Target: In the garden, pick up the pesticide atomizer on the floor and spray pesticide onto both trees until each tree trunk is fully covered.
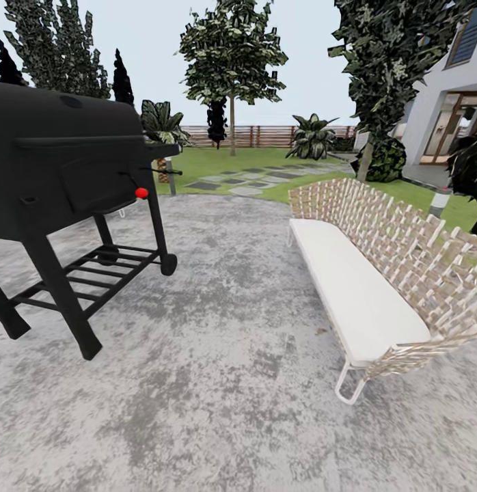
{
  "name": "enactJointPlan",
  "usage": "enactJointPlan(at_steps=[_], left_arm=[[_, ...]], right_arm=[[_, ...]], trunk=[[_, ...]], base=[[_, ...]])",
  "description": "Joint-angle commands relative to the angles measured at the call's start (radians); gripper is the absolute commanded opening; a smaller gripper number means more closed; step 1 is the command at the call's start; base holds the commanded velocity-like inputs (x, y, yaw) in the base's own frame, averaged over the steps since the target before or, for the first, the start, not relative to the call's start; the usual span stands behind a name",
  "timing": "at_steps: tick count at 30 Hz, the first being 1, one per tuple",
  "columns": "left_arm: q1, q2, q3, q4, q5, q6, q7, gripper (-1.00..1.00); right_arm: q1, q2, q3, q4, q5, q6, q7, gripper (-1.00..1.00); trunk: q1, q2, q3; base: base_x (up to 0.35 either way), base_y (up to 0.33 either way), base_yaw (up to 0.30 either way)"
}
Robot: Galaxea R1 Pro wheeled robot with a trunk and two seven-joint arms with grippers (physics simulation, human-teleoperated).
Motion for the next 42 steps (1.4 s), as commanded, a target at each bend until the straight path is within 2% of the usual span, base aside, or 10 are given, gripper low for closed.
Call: enactJointPlan(at_steps=[1, 16, 42], left_arm=[[-0.001, 0.000, 0.001, 0.001, 0.001, -0.003, 0.000, 1.00], [-0.001, 0.000, 0.001, 0.001, 0.001, -0.003, 0.000, 1.00], [-0.001, 0.000, 0.001, 0.002, 0.001, -0.003, 0.001, 1.00]], right_arm=[[0.000, 0.000, 0.000, 0.001, 0.001, -0.003, -0.001, 1.00], [0.000, 0.000, 0.000, 0.003, 0.002, -0.003, -0.001, 1.00], [0.000, 0.000, -0.001, 0.002, 0.000, -0.003, -0.002, 1.00]], trunk=[[0.000, 0.000, 0.001], [0.000, 0.000, 0.023], [0.000, 0.000, 0.024]], base=[[0.338, 0.007, 0.000], [0.338, 0.001, 0.000], [0.338, 0.000, 0.000]])
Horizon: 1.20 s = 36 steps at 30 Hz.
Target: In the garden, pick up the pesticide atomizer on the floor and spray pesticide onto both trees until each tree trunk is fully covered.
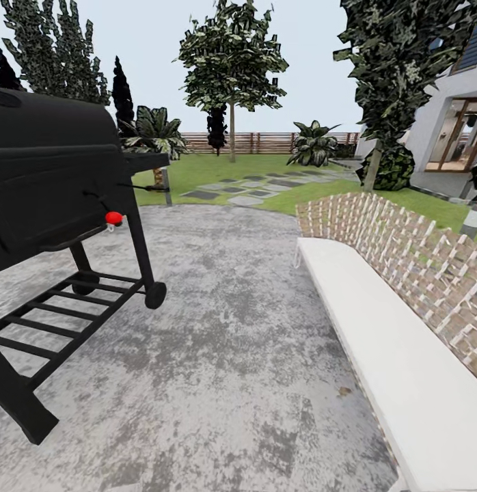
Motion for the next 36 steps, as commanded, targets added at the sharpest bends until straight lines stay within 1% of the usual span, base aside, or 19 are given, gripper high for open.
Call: enactJointPlan(at_steps=[1, 10, 14, 25, 30, 36], left_arm=[[-0.001, 0.000, 0.001, 0.001, 0.001, -0.003, 0.000, 1.00], [0.000, 0.001, 0.002, 0.000, 0.002, -0.002, 0.001, 1.00], [0.000, 0.000, 0.001, 0.000, 0.003, -0.002, -0.009, 1.00], [0.000, -0.001, 0.000, 0.000, 0.003, -0.001, -0.012, 1.00], [0.000, -0.001, -0.001, 0.000, 0.003, -0.002, -0.010, 1.00], [0.000, -0.001, -0.001, 0.000, 0.002, -0.002, -0.006, 1.00]], right_arm=[[0.000, 0.000, 0.000, 0.000, 0.001, -0.003, 0.000, 1.00], [0.000, 0.001, -0.005, -0.009, -0.007, -0.004, -0.001, 1.00], [0.000, 0.001, -0.005, -0.010, -0.007, -0.005, -0.002, 1.00], [0.000, 0.001, -0.003, -0.012, -0.004, -0.003, 0.001, 1.00], [0.000, -0.002, 0.000, -0.038, 0.000, -0.002, 0.004, 1.00], [0.000, 0.002, 0.002, -0.037, 0.001, -0.002, 0.005, 1.00]], trunk=[[0.000, 0.000, -0.001], [0.000, 0.000, -0.001], [0.000, 0.000, -0.001], [0.000, 0.000, -0.001], [0.000, 0.000, -0.001], [0.000, 0.000, -0.001]], base=[[0.338, 0.000, 0.000], [0.337, 0.002, 0.000], [0.268, 0.042, 0.000], [0.331, 0.003, 0.000], [0.339, 0.000, 0.000], [0.339, 0.000, 0.000]])
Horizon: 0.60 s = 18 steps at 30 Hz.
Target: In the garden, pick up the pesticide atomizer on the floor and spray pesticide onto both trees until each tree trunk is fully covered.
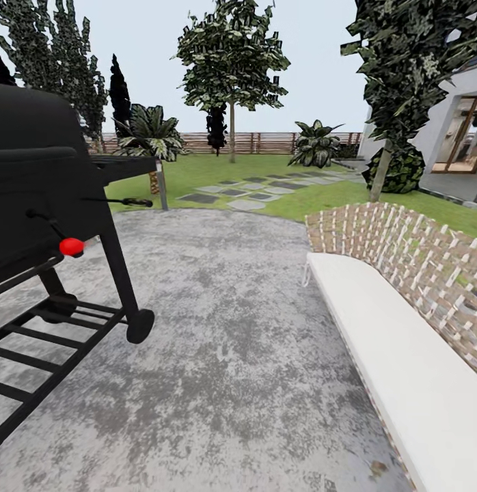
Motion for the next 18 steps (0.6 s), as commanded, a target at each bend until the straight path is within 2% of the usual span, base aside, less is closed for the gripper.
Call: enactJointPlan(at_steps=[1, 13, 18], left_arm=[[-0.001, 0.000, 0.001, 0.001, 0.001, -0.004, 0.001, 1.00], [0.000, 0.000, 0.001, 0.001, 0.001, -0.004, 0.005, 1.00], [0.000, 0.001, 0.002, 0.001, 0.001, -0.004, 0.005, 1.00]], right_arm=[[-0.001, 0.000, 0.000, 0.001, 0.001, -0.003, 0.001, 1.00], [-0.001, -0.001, -0.003, 0.002, 0.000, -0.003, 0.000, 1.00], [-0.001, -0.001, -0.001, 0.002, 0.000, -0.003, 0.001, 1.00]], trunk=[[0.000, 0.000, -0.001], [0.000, 0.000, -0.001], [0.000, 0.000, -0.001]], base=[[0.339, 0.000, 0.000], [0.339, 0.000, -0.001], [0.339, 0.000, -0.163]])
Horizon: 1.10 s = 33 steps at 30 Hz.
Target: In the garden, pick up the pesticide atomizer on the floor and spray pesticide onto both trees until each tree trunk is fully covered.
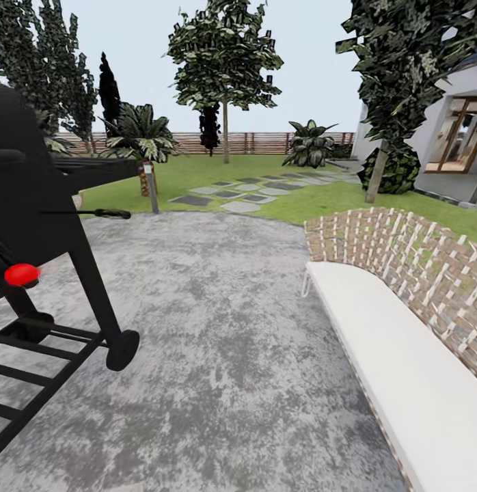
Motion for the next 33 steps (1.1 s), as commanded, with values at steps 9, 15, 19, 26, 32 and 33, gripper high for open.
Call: enactJointPlan(at_steps=[9, 15, 19, 26, 32, 33], left_arm=[[0.000, 0.000, 0.002, 0.001, 0.001, -0.003, 0.000, 1.00], [0.001, 0.000, 0.001, 0.001, 0.001, -0.003, 0.000, 1.00], [0.001, 0.000, 0.000, 0.001, 0.001, -0.003, 0.000, 1.00], [0.001, 0.000, 0.000, 0.001, 0.001, -0.003, 0.000, 1.00], [0.001, 0.000, 0.000, 0.001, 0.001, -0.003, 0.000, 1.00], [0.001, 0.000, 0.000, 0.001, 0.001, -0.003, 0.000, 1.00]], right_arm=[[-0.001, 0.000, 0.001, -0.002, 0.001, -0.003, 0.000, 1.00], [-0.001, 0.000, 0.002, 0.001, 0.001, -0.003, 0.000, 1.00], [-0.001, 0.000, 0.002, 0.001, 0.001, -0.003, 0.000, 1.00], [-0.001, 0.000, 0.002, 0.002, 0.002, -0.003, 0.000, 1.00], [-0.001, 0.000, 0.002, 0.003, 0.002, -0.003, 0.000, 1.00], [-0.001, 0.000, 0.002, 0.003, 0.002, -0.003, 0.000, 1.00]], trunk=[[0.000, 0.000, -0.001], [0.000, 0.000, -0.001], [0.000, 0.000, -0.001], [0.000, 0.000, -0.001], [0.000, 0.000, -0.001], [0.000, 0.000, -0.001]], base=[[0.339, 0.000, -0.174], [0.339, 0.000, -0.007], [0.339, 0.000, 0.000], [0.339, 0.000, 0.000], [0.339, 0.000, 0.000], [0.339, 0.000, 0.000]])
